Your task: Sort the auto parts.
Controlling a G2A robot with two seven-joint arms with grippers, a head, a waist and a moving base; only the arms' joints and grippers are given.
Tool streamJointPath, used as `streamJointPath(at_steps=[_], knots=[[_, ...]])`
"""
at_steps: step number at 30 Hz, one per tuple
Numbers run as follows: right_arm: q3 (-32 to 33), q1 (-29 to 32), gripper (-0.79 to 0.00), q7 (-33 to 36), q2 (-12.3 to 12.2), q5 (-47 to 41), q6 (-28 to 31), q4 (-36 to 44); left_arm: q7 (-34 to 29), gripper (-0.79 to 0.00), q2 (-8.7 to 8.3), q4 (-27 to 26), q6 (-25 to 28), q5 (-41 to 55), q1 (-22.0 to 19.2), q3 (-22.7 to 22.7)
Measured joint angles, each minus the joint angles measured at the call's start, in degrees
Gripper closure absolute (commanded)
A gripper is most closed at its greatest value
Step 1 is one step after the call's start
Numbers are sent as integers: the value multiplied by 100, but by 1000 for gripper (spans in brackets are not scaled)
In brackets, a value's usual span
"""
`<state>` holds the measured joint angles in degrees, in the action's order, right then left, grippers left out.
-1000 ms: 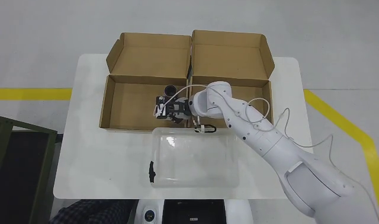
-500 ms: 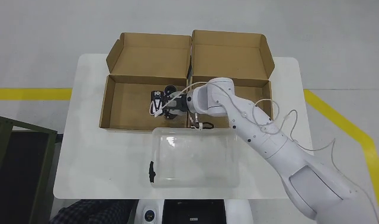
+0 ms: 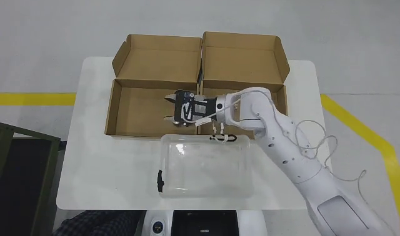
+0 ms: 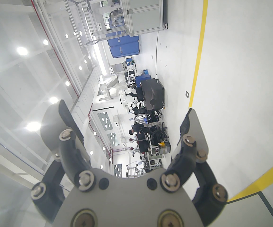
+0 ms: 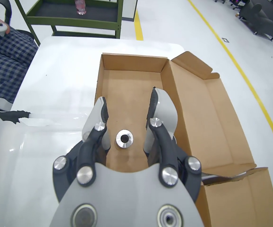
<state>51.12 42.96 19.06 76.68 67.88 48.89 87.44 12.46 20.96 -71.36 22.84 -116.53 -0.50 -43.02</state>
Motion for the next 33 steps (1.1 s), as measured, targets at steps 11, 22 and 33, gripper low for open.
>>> streamJointPath(at_steps=[11,22,33], knots=[[1295,1191,-600,-897,-353,703,-233,888,0,-785,0,0,0,0,0,0],[2493,2360,-785,-1455,-616,1072,-464,1561,0,-785,0,0,0,0,0,0],[3366,3299,-785,-1703,-776,1002,-582,2156,0,-785,0,0,0,0,0,0]])
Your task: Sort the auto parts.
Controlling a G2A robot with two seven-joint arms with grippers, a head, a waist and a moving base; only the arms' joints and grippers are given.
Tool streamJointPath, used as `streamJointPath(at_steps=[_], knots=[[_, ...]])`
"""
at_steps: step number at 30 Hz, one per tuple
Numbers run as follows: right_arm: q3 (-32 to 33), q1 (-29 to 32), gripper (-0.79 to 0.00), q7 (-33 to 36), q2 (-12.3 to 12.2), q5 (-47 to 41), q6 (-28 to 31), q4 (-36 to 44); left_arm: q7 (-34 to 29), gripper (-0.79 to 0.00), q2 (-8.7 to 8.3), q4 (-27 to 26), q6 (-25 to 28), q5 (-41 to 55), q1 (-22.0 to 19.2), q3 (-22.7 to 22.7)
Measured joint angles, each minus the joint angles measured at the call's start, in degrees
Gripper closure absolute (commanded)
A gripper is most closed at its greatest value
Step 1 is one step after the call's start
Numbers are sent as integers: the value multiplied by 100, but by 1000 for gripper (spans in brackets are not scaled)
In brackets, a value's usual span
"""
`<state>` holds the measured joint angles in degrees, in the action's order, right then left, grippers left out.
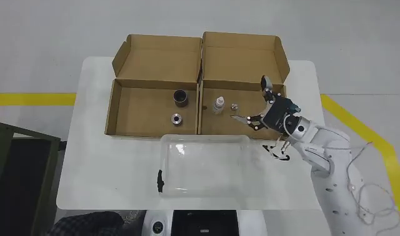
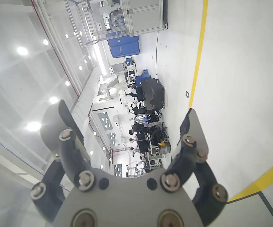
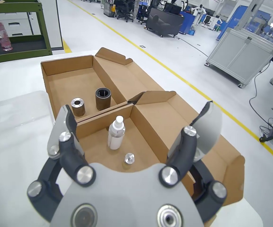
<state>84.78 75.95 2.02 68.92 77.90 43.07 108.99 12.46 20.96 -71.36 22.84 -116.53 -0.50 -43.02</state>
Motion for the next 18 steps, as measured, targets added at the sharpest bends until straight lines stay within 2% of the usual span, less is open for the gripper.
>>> streamJointPath(at_steps=[18], knots=[[1187,1470,-785,-643,-152,74,-430,529,0,-785,0,0,0,0,0,0]])
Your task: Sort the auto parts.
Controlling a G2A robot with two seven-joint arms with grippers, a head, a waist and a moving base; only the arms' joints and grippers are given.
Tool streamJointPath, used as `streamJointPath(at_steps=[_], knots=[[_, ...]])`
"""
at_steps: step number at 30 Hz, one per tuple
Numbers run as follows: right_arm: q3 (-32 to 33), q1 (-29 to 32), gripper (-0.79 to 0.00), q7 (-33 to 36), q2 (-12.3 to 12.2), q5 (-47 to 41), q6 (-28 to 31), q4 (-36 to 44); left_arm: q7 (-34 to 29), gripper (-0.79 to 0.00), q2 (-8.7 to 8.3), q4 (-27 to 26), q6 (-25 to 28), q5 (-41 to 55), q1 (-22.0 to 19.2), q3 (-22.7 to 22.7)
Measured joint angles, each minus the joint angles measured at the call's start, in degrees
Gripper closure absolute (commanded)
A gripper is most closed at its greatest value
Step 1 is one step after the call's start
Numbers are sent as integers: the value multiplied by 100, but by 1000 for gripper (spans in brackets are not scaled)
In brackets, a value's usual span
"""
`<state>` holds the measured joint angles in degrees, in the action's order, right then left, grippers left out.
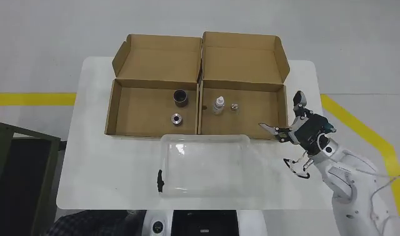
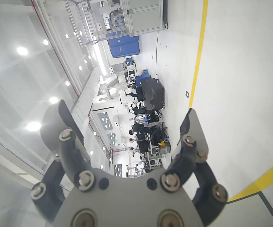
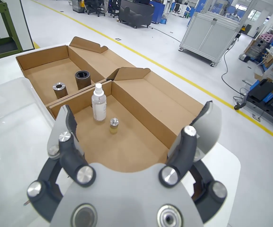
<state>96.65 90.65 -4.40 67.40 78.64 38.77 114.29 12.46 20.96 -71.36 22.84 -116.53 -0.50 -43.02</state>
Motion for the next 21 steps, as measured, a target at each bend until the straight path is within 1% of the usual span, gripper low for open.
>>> streamJointPath(at_steps=[7,21], knots=[[321,368,-785,-217,-28,-64,-143,21,0,-785,0,0,0,0,0,0],[331,380,-785,-225,-29,-78,-139,17,0,-784,0,0,0,0,0,0]])
